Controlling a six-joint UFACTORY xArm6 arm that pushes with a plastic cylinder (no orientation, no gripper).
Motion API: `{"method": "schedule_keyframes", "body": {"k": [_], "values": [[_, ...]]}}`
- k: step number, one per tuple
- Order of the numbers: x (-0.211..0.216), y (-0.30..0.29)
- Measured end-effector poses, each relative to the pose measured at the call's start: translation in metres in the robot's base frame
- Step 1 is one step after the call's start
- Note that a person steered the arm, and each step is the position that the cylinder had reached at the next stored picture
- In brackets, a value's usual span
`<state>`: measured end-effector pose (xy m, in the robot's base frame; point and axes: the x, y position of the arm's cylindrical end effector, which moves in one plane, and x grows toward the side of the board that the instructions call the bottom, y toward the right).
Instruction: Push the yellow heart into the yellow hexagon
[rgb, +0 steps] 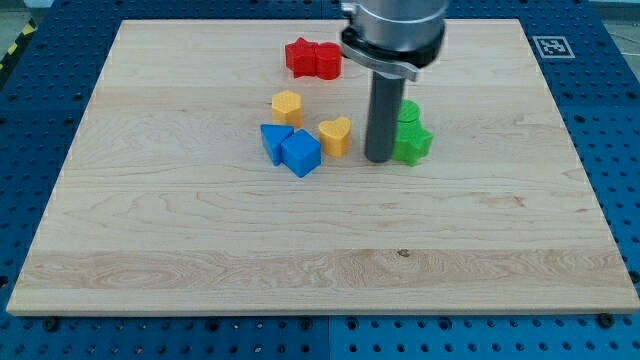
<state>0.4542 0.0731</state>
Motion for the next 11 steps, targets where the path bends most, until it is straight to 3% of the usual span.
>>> {"method": "schedule_keyframes", "body": {"k": [2,4,7,10,11], "values": [[0.007,-0.046],[-0.032,-0.066],[-0.041,-0.024],[-0.041,-0.086],[-0.032,-0.075]]}}
